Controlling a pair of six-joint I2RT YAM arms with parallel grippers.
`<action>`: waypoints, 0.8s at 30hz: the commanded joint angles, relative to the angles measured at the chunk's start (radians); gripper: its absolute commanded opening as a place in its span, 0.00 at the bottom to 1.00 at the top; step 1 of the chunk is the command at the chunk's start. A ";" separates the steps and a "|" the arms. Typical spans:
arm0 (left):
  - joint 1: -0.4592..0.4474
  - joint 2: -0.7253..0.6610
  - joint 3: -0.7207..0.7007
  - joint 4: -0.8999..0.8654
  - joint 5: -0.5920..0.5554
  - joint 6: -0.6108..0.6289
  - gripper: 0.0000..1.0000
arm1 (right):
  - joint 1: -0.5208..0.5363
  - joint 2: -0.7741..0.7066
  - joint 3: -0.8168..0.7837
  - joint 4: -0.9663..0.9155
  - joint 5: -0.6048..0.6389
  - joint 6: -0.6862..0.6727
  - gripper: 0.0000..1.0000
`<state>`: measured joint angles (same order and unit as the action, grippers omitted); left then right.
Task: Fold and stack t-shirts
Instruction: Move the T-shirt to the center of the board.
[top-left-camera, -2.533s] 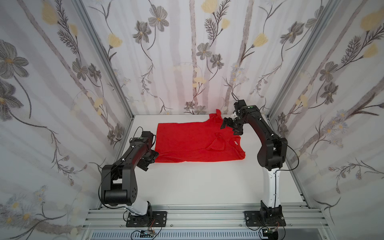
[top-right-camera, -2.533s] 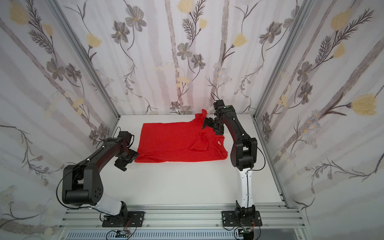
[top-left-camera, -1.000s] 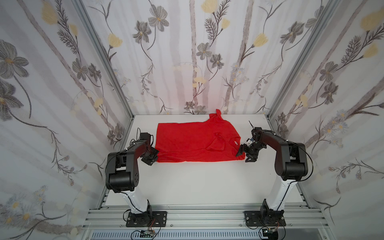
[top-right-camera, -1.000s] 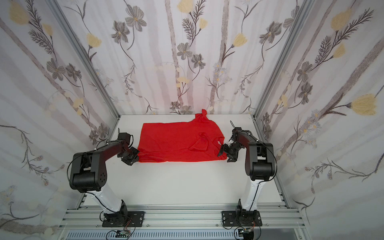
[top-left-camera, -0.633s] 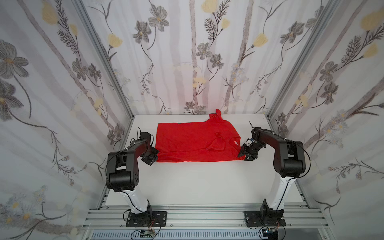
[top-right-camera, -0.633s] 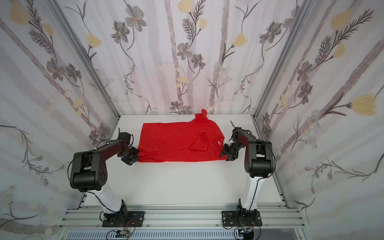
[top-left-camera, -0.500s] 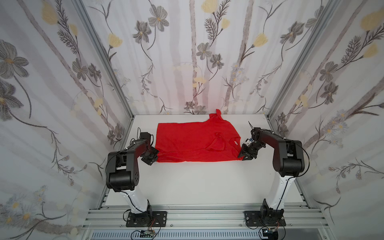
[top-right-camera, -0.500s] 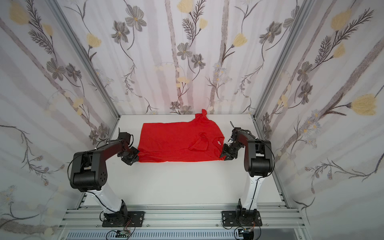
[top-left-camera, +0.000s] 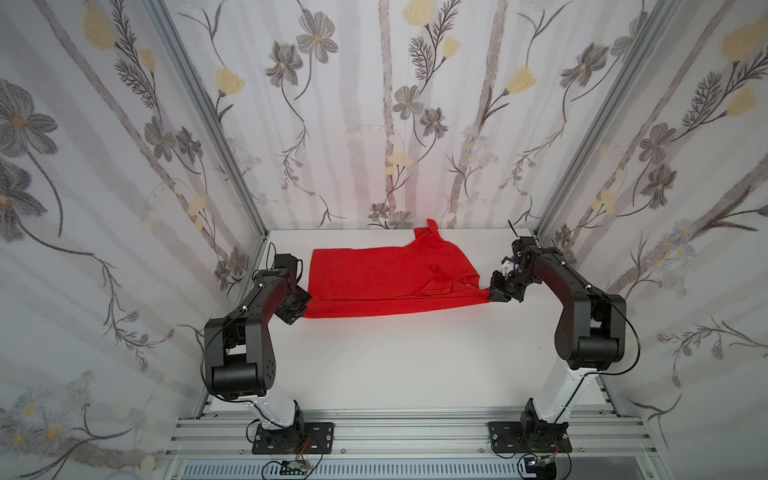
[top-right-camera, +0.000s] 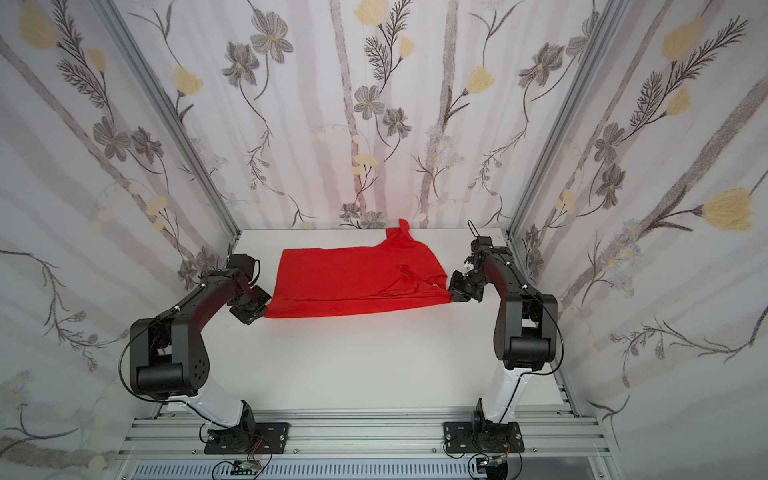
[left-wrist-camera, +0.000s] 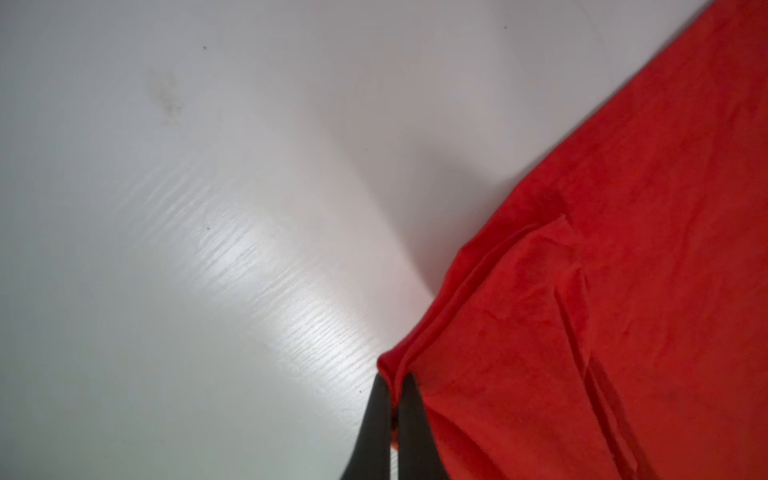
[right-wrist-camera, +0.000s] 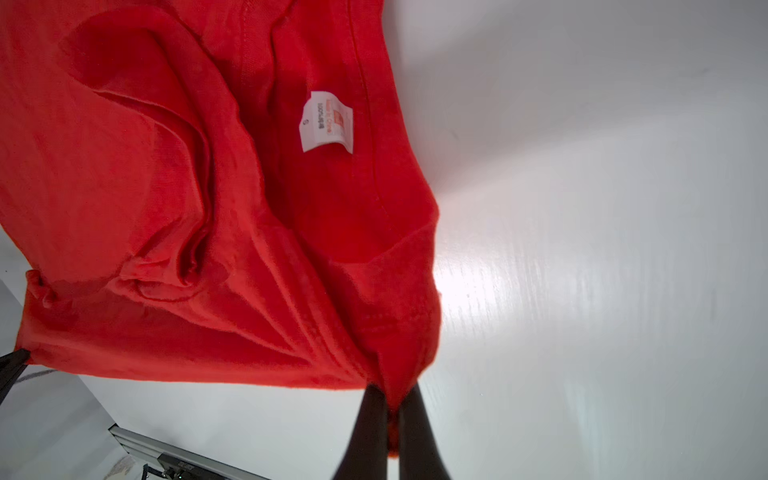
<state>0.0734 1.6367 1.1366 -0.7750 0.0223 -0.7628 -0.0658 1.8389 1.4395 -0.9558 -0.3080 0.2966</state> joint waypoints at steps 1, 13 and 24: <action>0.002 -0.032 -0.022 -0.081 -0.070 0.002 0.00 | -0.005 -0.017 -0.029 -0.054 0.082 0.010 0.00; 0.002 -0.119 -0.331 -0.054 -0.016 -0.138 0.00 | -0.003 -0.080 -0.286 -0.047 0.183 0.124 0.00; 0.002 -0.522 -0.457 -0.232 -0.077 -0.306 0.91 | -0.005 -0.324 -0.472 -0.046 0.312 0.296 0.93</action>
<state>0.0738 1.2095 0.6888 -0.9089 -0.0013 -0.9802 -0.0711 1.5696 0.9924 -0.9924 -0.0772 0.5190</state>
